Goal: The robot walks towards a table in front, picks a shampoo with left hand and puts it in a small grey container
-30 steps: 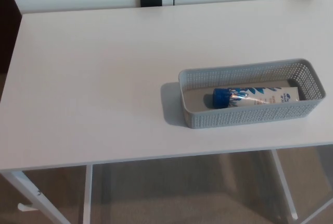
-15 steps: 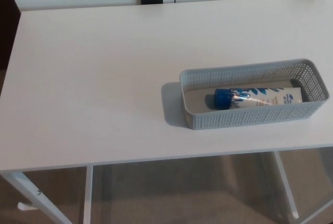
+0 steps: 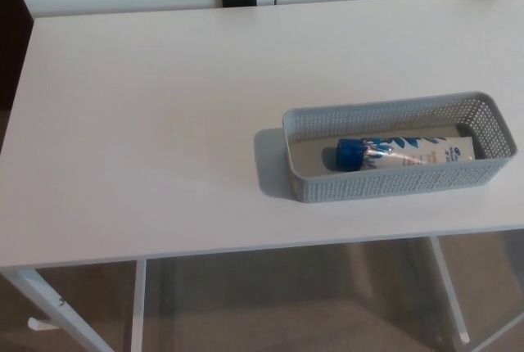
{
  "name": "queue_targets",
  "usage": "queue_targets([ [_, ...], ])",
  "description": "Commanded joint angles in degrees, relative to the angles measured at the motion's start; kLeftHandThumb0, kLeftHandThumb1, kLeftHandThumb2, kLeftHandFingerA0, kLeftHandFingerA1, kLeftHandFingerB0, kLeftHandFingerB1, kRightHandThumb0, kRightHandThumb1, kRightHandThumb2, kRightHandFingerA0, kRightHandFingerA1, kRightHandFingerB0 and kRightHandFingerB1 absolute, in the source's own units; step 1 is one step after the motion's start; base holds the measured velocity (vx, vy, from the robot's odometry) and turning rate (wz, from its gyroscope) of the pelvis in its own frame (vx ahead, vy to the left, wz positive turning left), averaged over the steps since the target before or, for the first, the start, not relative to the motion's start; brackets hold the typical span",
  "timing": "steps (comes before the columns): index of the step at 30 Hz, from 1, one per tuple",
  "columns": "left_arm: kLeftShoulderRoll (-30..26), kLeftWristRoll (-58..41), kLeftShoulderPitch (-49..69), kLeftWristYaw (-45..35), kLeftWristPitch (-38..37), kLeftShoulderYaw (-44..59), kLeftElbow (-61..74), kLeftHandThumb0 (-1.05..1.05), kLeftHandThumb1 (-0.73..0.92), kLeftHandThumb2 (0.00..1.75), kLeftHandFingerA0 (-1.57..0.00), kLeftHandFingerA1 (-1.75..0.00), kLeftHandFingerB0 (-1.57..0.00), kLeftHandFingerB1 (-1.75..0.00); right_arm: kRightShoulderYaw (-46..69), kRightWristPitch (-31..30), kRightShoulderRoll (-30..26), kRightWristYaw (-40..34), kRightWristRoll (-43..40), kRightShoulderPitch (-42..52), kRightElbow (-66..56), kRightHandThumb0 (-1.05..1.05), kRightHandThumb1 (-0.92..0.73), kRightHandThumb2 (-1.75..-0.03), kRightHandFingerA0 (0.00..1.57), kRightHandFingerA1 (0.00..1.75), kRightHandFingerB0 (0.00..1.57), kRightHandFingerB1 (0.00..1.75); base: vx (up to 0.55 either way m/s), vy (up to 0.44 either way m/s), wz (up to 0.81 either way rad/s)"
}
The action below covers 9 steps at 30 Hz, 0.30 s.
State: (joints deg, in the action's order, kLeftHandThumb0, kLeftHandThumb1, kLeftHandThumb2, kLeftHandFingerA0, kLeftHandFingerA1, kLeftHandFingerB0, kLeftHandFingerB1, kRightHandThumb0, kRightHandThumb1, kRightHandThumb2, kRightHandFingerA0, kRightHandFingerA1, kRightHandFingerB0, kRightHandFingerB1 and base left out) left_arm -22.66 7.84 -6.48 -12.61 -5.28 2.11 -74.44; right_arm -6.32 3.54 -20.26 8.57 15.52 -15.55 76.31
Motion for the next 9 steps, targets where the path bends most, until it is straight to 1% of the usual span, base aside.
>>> queue_targets([
  [1, -1.12, 0.39, 0.40, 0.30, -1.51, -0.23, -0.20, -0.36, 0.52, 1.10, 0.00, -0.49, 0.00, -0.49, 0.46, -0.14, -1.00, 0.63, -0.30, 0.67, 0.00, -0.36, -0.70, -0.61, 0.61, 0.47, 0.51, 0.39, 0.00, 0.000, 0.00],
  [2, -1.13, 0.37, 0.40, 0.30, -1.53, -0.26, -0.21, -0.36, 0.52, 1.10, 0.00, -0.49, 0.00, -0.49, 0.47, -0.14, -1.00, 0.64, -0.29, 0.67, -0.01, -0.36, -0.70, -0.61, 0.61, 0.47, 0.51, 0.39, 0.00, 0.000, 0.00],
  [3, -1.11, 0.39, 0.46, 0.35, -1.54, -0.31, -0.22, -0.78, 0.74, 1.04, -0.10, -0.46, -0.07, -0.34, 0.51, -0.22, -0.98, 0.67, -0.31, 0.64, -0.02, -0.35, -0.71, -0.61, 0.61, 0.47, 0.50, 0.39, 0.00, 0.000, 0.00],
  [5, -1.10, 0.41, 0.55, 0.43, -1.57, -0.42, -0.25, -0.78, 0.74, 1.04, -0.10, -0.46, -0.07, -0.34, 0.58, -0.33, -0.96, 0.71, -0.33, 0.59, -0.05, -0.35, -0.71, -0.61, 0.61, 0.47, 0.50, 0.39, 0.00, 0.000, 0.00],
  [6, -1.07, 0.22, 0.52, 0.04, -1.60, -0.29, -0.37, -0.81, 0.76, 1.01, -0.09, -0.43, -0.06, -0.33, 0.57, -0.40, -0.97, 0.70, -0.30, 0.60, -0.05, -0.35, -0.71, -0.61, 0.60, 0.47, 0.50, 0.39, 0.00, 0.000, 0.00],
  [7, -1.09, 0.28, 0.50, -0.13, -1.62, -0.39, -0.43, -0.37, 0.52, 1.10, 0.00, -0.49, 0.00, -0.49, 0.55, -0.44, -0.97, 0.71, -0.26, 0.60, -0.06, -0.36, -0.71, -0.62, 0.60, 0.46, 0.50, 0.39, 0.00, 0.000, 0.00],
  [8, -1.14, 0.47, 0.48, -0.13, -1.63, -0.58, -0.43, -0.37, 0.52, 1.10, 0.00, -0.49, 0.00, -0.49, 0.52, -0.45, -0.98, 0.73, -0.22, 0.60, -0.07, -0.36, -0.71, -0.62, 0.60, 0.46, 0.50, 0.39, 0.00, 0.000, 0.00],
  [9, -1.06, 0.32, 0.63, -0.22, -1.52, -0.49, -0.43, -0.78, 0.74, 1.05, -0.09, -0.46, -0.05, -0.36, 0.55, -0.41, -0.97, 0.73, -0.23, 0.81, -0.05, -0.36, -0.71, -0.61, 0.60, 0.46, 0.50, 0.39, 0.00, 0.000, 0.00],
])
